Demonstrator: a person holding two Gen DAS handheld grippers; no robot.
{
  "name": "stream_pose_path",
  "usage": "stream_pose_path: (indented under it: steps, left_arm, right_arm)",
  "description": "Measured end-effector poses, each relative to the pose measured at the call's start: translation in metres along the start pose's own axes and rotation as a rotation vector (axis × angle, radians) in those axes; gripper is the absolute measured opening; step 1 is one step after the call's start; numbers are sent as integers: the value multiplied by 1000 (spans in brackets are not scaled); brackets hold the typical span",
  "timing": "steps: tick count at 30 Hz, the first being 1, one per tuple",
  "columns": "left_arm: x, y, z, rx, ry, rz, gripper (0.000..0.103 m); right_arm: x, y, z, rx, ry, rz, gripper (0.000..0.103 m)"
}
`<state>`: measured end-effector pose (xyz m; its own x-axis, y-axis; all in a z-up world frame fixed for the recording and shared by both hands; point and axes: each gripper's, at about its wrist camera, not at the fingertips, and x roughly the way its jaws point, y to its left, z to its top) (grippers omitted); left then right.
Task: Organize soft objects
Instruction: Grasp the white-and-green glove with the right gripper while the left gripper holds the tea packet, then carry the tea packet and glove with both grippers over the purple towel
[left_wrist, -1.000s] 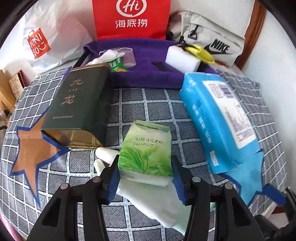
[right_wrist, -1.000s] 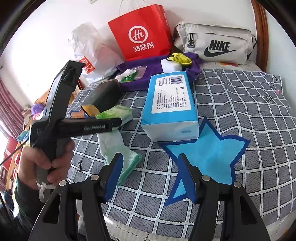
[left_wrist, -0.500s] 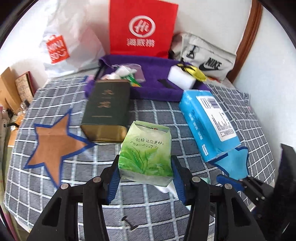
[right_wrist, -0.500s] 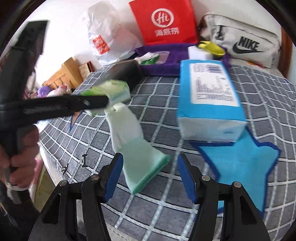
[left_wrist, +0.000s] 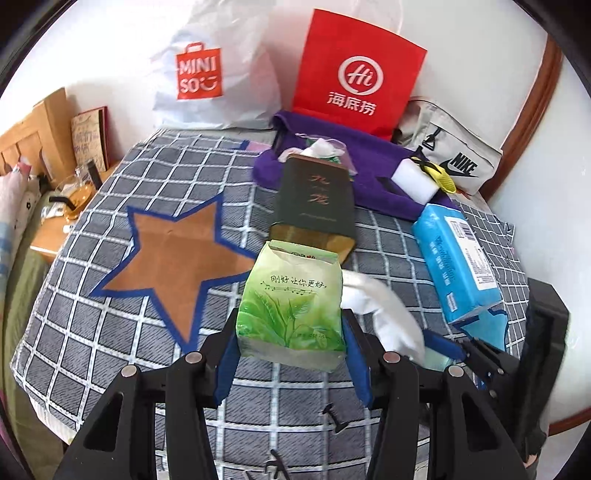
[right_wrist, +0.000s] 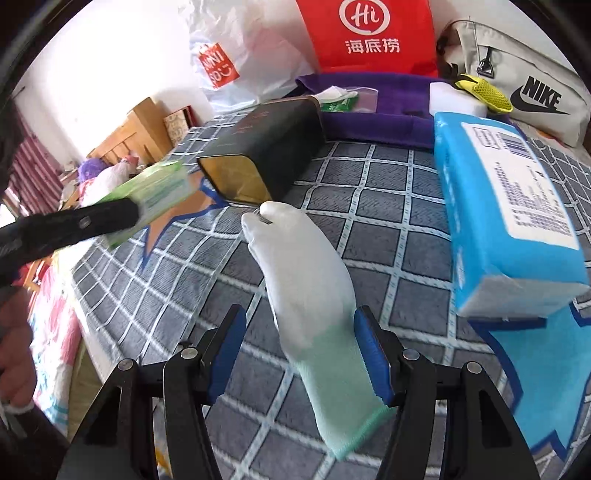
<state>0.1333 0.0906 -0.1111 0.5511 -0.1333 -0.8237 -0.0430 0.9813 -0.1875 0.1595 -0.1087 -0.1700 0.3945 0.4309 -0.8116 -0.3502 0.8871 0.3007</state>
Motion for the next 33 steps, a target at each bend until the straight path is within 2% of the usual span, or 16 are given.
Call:
stream_pose_path:
  steps: [4, 7, 9, 13, 19, 26, 29, 33]
  left_arm:
    - [7, 13, -6, -22, 15, -9, 49]
    - [14, 20, -12, -41, 31, -22, 49]
    - [20, 24, -15, -52, 45, -35, 49]
    - [30, 28, -19, -64, 69, -55, 49]
    - [45, 27, -28, -81, 90, -74, 49]
    - [55, 20, -32, -77, 100, -87, 49]
    - [56, 16, -32, -74, 90, -80, 49]
    - [49, 12, -28, -72, 101, -84, 49]
  right_arm:
    - [12, 10, 5, -52, -8, -81, 57]
    - [17, 11, 6, -62, -17, -141, 40]
    - [16, 9, 5, -63, -19, -159, 21]
    - [8, 2, -1, -59, -4, -139, 18]
    - [-20, -5, -35, -97, 18, -171, 18]
    - [-54, -53, -70, 4, 0, -298, 18]
    - [-61, -69, -77, 60, -21, -255, 18]
    - [-63, -69, -77, 73, -32, -241, 18]
